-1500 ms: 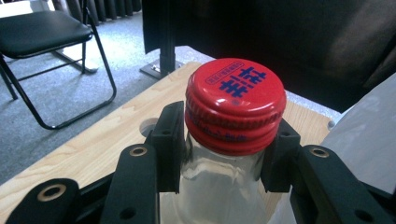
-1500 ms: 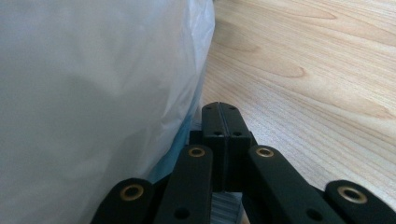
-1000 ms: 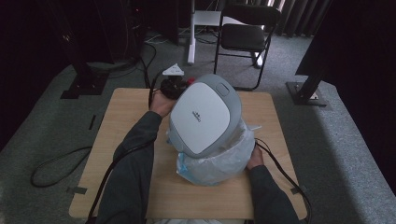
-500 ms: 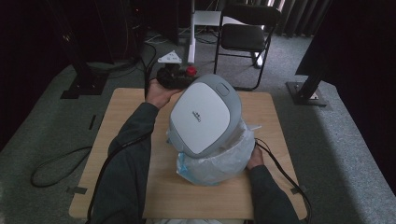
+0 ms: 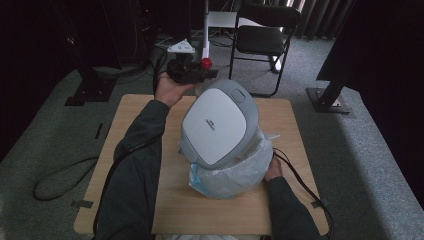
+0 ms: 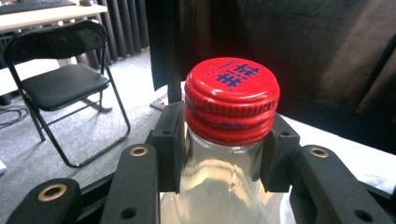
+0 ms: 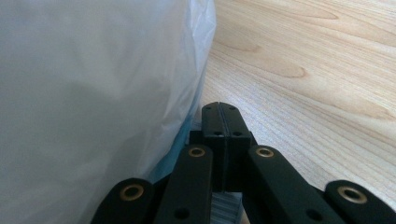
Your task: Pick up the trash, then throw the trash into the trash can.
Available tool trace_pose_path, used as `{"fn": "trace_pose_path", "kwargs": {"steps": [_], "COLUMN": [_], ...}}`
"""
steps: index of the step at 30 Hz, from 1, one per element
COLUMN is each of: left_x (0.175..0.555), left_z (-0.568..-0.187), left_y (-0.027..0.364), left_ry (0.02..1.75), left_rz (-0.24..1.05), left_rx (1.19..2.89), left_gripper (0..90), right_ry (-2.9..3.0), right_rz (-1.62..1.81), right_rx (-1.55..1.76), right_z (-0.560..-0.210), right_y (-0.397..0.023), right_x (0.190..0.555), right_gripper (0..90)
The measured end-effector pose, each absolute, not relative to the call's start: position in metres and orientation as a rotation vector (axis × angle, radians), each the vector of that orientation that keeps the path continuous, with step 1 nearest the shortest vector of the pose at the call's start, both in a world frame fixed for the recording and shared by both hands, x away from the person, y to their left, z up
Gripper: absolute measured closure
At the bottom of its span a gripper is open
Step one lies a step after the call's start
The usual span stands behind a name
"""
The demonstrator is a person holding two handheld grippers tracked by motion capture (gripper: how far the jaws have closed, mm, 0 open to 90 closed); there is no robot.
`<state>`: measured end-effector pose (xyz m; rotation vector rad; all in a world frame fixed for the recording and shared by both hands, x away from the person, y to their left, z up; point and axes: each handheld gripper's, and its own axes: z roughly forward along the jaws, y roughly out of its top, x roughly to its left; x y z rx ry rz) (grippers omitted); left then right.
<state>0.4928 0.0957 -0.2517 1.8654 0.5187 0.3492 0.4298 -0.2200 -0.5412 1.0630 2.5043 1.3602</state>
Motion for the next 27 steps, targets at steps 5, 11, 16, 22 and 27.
{"fn": "trace_pose_path", "kwargs": {"steps": [5,11,16,22,27], "left_x": [0.49,0.485,0.479,0.472,0.469], "left_z": [-0.24,-0.225,-0.213,-0.203,-0.195], "left_y": [0.093,0.093,0.091,0.088,0.084], "left_ry": [0.502,0.483,0.46,0.441,0.421], "left_rz": [0.363,0.376,0.387,0.39,0.382], "left_rx": [1.866,1.852,1.849,1.834,1.829], "left_gripper": [58.8,58.8,58.8,58.8,58.9], "right_ry": [2.505,2.504,2.503,2.502,2.503], "right_rz": [1.36,1.359,1.359,1.358,1.356], "right_rx": [1.061,1.061,1.061,1.063,1.063], "right_z": [-0.541,-0.541,-0.541,-0.541,-0.541], "right_y": [-0.22,-0.22,-0.22,-0.22,-0.22], "right_x": [0.43,0.43,0.43,0.43,0.43], "right_gripper": [90.0,90.0,90.0,90.0,90.0]}}
